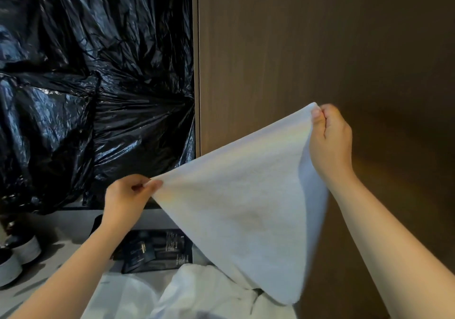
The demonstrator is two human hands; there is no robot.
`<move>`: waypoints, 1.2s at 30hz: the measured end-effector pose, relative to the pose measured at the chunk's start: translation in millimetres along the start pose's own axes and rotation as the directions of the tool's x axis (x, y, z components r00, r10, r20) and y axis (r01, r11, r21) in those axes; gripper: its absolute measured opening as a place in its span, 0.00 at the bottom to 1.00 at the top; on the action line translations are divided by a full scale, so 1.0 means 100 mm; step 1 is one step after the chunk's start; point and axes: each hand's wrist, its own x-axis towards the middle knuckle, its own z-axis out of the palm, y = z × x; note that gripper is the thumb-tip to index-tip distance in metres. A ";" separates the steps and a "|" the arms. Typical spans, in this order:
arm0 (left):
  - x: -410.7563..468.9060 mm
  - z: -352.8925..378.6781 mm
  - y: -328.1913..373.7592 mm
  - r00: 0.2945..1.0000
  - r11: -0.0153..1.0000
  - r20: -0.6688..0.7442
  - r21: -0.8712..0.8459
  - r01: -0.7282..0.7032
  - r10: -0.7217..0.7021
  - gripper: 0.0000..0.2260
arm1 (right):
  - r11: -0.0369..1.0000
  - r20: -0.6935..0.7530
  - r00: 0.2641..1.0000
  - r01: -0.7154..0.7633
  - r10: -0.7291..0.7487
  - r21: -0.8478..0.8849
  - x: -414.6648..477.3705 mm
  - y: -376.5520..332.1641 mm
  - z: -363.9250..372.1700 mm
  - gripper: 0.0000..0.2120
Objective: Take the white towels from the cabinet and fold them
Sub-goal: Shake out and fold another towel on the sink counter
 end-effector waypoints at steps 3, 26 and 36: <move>0.15 -0.06 0.09 0.997 0.999 -0.073 0.035 -0.031 0.033 0.14 | 0.999 -0.014 0.999 -0.038 0.038 -0.018 0.03 0.03 -0.04 0.16; 0.43 -0.10 0.76 0.978 0.949 -0.209 -0.308 -0.067 0.001 0.14 | 0.984 -0.117 0.978 -0.169 0.174 0.051 0.08 0.29 -0.17 0.21; 0.33 -0.01 0.57 0.986 0.997 -0.165 -0.068 -0.020 0.009 0.10 | 0.946 0.003 0.946 -0.323 0.323 -0.007 -0.18 0.58 -0.10 0.21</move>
